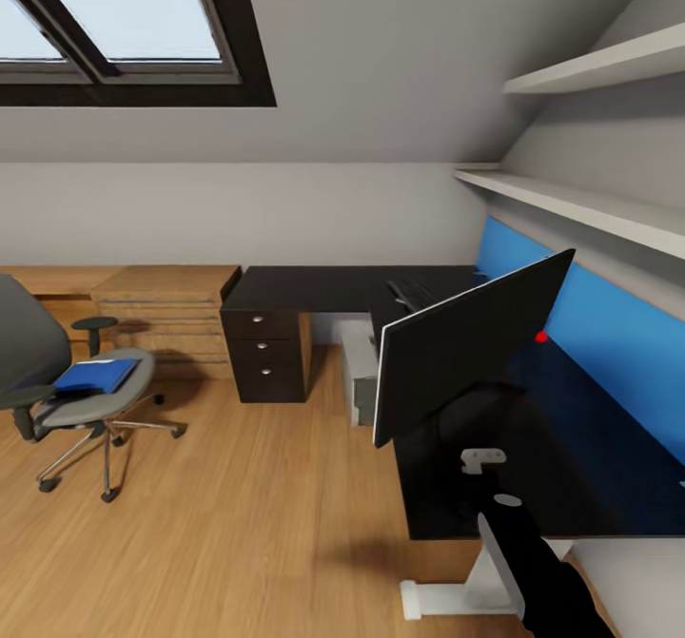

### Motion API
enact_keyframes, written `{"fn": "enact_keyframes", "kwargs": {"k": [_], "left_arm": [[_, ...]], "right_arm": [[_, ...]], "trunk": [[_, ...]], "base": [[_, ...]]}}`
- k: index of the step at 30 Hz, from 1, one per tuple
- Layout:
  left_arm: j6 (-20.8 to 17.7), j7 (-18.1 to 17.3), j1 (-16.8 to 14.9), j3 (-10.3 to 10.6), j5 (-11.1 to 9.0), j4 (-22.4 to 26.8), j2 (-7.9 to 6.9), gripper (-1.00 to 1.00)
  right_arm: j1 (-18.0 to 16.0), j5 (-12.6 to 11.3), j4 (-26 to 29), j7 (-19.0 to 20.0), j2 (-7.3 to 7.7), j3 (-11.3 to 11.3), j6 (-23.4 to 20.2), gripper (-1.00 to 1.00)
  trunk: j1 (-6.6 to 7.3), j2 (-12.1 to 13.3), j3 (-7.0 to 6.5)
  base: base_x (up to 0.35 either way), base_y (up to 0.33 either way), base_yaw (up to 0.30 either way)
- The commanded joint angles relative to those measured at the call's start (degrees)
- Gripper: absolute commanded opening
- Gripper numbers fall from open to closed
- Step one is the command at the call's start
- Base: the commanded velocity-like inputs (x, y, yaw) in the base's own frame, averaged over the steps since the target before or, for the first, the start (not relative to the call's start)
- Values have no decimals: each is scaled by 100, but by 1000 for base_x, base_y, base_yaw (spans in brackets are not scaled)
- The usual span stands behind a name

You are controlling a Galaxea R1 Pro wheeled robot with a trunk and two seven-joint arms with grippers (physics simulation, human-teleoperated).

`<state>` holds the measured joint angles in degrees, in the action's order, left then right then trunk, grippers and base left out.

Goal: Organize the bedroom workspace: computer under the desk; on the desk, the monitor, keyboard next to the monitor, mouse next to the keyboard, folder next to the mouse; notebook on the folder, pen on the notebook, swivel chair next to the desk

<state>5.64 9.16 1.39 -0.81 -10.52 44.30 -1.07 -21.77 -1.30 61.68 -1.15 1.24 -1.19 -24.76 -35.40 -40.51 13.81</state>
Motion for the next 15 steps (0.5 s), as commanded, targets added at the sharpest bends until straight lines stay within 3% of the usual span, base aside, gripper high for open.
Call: {"fn": "enact_keyframes", "kwargs": {"k": [1,6,15], "left_arm": [[14,15,1,14,-57,2,-2,100],[16,17,1,13,-63,-37,1,100],[16,23,1,11,-64,-52,1,100]], "right_arm": [[-3,-5,2,-11,5,-23,-25,100],[-3,32,-65,-9,8,-57,22,100],[-9,117,-321,-8,5,-71,104,100]], "trunk": [[-5,-6,7],[-5,-6,7],[-5,-6,7]], "base": [[284,0,0],[159,0,0],[26,0,0]]}}
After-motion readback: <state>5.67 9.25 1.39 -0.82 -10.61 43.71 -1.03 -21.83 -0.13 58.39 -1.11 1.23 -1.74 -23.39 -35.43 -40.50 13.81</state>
